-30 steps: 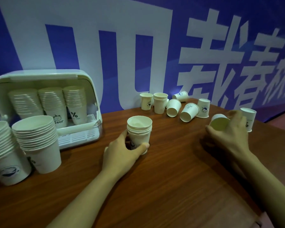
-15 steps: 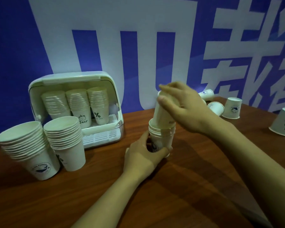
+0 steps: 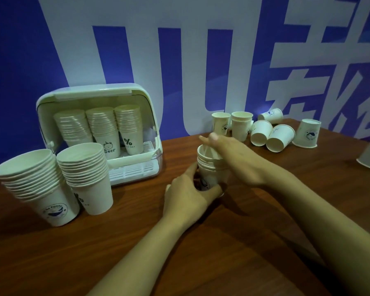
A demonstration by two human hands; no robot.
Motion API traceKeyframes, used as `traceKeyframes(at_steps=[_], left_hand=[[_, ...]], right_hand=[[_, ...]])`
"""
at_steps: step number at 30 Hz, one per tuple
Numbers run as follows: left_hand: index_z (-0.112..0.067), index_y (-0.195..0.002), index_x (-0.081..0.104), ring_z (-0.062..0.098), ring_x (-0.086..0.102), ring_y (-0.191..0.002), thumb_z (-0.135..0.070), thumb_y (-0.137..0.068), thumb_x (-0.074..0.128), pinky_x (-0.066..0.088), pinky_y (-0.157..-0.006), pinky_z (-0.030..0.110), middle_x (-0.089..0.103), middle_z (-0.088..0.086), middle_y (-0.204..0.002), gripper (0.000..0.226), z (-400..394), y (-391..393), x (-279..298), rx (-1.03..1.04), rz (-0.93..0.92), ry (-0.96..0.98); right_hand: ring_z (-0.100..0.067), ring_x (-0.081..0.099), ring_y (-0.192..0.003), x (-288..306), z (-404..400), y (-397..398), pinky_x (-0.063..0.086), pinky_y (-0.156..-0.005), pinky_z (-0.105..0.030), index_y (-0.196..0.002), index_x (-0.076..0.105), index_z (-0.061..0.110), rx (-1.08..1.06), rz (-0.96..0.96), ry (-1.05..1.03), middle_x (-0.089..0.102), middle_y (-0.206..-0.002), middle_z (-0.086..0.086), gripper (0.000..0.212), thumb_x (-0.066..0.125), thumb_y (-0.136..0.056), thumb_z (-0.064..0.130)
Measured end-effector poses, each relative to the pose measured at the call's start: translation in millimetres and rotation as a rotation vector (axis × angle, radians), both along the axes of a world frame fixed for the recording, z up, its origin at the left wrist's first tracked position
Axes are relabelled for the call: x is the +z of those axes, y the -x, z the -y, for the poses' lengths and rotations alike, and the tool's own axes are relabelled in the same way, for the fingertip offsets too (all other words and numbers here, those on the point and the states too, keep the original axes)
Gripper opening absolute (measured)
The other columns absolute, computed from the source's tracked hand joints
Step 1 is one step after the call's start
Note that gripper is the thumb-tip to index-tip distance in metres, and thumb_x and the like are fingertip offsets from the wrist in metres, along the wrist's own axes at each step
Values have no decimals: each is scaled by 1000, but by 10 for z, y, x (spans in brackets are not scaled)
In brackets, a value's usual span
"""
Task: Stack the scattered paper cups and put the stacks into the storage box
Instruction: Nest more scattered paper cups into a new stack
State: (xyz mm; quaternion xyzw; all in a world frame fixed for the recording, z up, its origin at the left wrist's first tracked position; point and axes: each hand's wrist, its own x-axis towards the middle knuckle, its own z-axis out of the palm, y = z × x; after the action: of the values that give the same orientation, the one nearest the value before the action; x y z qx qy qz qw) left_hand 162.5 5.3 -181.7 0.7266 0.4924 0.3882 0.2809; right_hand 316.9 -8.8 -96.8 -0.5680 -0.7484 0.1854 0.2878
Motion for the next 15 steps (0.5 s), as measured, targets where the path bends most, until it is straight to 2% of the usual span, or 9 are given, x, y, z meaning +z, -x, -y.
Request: traceKeyframes(at_steps=[2,3,4,5,6,8,9,12,15], left_hand=[[-46,-139,57,13,64,-123,-83,-62,67,48,-110,51,72,-19,-127,86,9,-3,19,-1,-5,2],[-45,-141,56,14,62,-126,-85,-61,65,48,-111,51,70,-18,-132,90,10,-3,27,1,-13,3],[-44,-144,55,14,61,-129,-86,-61,65,47,-112,51,69,-17,-135,94,10,-1,31,3,-19,8],[-43,-146,54,15,60,-131,-87,-61,64,47,-113,51,67,-17,-139,97,7,0,29,1,-22,17],[-43,-147,53,15,60,-131,-87,-61,65,47,-114,51,66,-17,-140,98,6,-1,31,-1,-17,29],[-42,-145,56,13,62,-126,-87,-60,67,50,-111,50,68,-18,-134,97,6,0,31,2,25,56],[-41,-141,59,11,65,-120,-88,-58,68,53,-107,49,71,-19,-128,96,6,1,34,8,64,69],[-36,-138,64,8,69,-110,-90,-55,69,60,-98,45,74,-17,-121,100,-10,-17,50,24,145,93],[-33,-142,62,7,68,-113,-92,-52,70,60,-97,43,73,-16,-126,107,-23,-32,49,22,147,88]], right_hand=[[-6,51,-130,15,-13,-82,42,-103,-16,-148,50,15,16,-467,-16,54,-146,1,59,15,-110,43],[-1,56,-120,-4,-53,-171,43,-91,-6,-142,54,13,-59,-592,-89,58,-139,0,58,15,-110,40],[2,58,-109,-62,-118,-283,42,-84,-3,-135,59,12,-189,-627,-177,61,-132,-1,55,18,-111,39],[-3,59,-104,-149,-203,-412,44,-85,-9,-127,61,13,-351,-582,-265,63,-126,-3,50,24,-111,41],[-11,59,-106,-253,-309,-574,45,-90,-21,-125,62,13,-511,-449,-338,64,-125,-6,47,30,-108,43],[-27,51,-127,-483,-495,-907,41,-101,-45,-133,56,12,-722,-93,-333,58,-137,-11,49,45,-99,46],[-31,39,-140,-580,-572,-1043,36,-107,-52,-141,49,12,-770,57,-280,49,-148,-11,55,51,-95,43],[-37,1,-155,-709,-694,-1303,18,-118,-60,-158,20,22,-800,255,-159,13,-168,-9,77,56,-91,38],[-41,-8,-155,-792,-756,-1504,11,-119,-64,-160,7,32,-829,304,-24,-6,-170,-6,83,56,-95,49]])
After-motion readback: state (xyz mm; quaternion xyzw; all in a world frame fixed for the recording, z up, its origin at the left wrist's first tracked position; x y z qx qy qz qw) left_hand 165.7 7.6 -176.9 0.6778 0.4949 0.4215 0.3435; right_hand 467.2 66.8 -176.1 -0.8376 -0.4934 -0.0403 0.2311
